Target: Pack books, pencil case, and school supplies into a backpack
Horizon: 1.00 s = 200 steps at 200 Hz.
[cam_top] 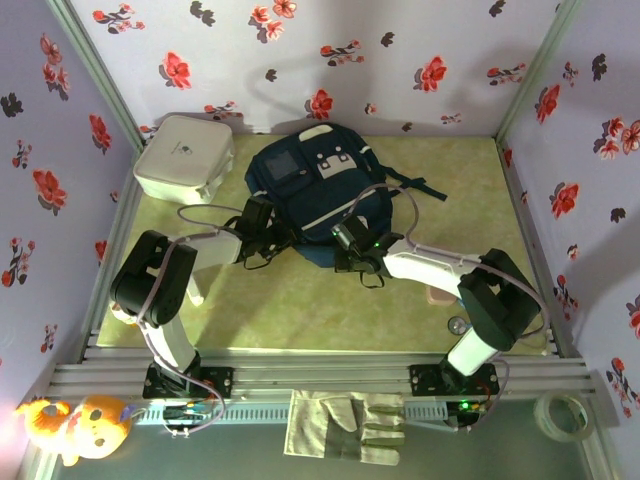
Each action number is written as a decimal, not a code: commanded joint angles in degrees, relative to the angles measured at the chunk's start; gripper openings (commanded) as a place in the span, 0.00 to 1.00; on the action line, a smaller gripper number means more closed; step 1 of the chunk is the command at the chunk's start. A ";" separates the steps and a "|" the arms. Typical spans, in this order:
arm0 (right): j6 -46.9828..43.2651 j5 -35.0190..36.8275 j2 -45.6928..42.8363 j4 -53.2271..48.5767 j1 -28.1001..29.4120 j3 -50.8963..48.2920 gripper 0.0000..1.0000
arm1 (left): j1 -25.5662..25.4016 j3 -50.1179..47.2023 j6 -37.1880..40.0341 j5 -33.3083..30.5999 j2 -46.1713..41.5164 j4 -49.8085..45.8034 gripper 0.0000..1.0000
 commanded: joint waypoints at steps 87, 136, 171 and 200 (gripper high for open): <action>1.86 4.32 -7.16 -5.43 -9.34 -5.09 0.01 | 1.57 3.66 7.23 -4.09 -1.12 -5.23 0.00; -3.40 -7.01 -4.53 3.48 -2.74 -3.45 0.02 | 3.04 10.59 19.11 -7.42 -2.75 -17.96 0.26; -1.70 -11.93 1.63 10.78 1.23 0.76 0.02 | 5.56 8.22 20.38 -9.04 -8.51 -21.62 0.50; -0.86 -13.86 8.53 13.58 4.19 7.55 0.02 | 6.21 4.63 18.76 -9.54 -13.75 -22.85 0.60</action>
